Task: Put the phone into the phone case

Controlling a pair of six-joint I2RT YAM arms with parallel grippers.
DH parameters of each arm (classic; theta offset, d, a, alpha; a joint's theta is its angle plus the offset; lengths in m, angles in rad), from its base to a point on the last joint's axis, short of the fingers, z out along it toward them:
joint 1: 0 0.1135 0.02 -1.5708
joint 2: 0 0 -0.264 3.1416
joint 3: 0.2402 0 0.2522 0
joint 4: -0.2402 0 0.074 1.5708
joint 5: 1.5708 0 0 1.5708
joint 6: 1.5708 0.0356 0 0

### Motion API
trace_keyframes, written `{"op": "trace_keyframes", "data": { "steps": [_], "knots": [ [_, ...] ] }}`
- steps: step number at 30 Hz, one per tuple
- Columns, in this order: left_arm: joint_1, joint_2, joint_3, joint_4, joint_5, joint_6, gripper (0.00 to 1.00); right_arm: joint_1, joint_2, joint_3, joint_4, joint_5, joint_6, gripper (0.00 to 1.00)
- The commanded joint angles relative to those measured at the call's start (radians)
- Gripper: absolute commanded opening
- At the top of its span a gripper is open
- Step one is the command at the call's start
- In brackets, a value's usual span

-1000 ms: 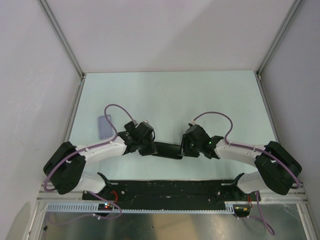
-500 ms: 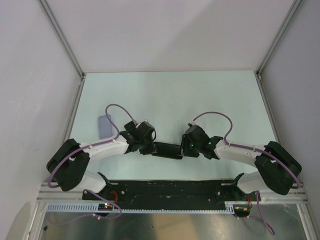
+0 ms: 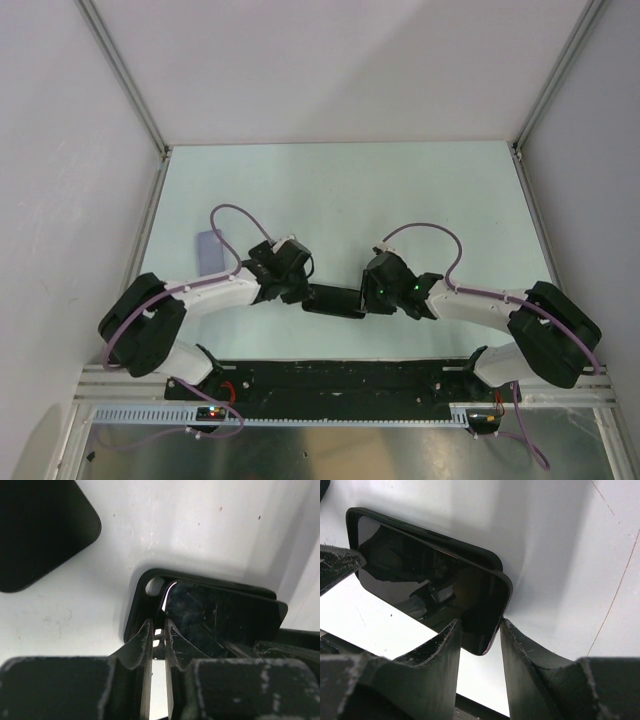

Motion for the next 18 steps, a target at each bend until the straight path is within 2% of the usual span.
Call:
{"op": "trace_keyframes", "data": {
  "steps": [1, 6, 12, 18],
  "knots": [
    [-0.009, 0.082, -0.032, 0.003, -0.022, 0.003, 0.03, 0.026, 0.038, 0.032, 0.055, 0.044, -0.015, 0.39],
    [-0.018, 0.112, -0.044, 0.016, -0.027, 0.003, 0.00, 0.054, 0.062, 0.034, 0.069, 0.074, -0.022, 0.38],
    [-0.027, 0.127, -0.060, 0.031, -0.026, -0.002, 0.00, 0.118, 0.080, 0.050, 0.056, 0.179, -0.043, 0.38],
    [-0.030, 0.120, -0.064, 0.037, -0.020, -0.001, 0.00, 0.151, 0.137, 0.052, 0.083, 0.188, -0.036, 0.39]
  ]
}}
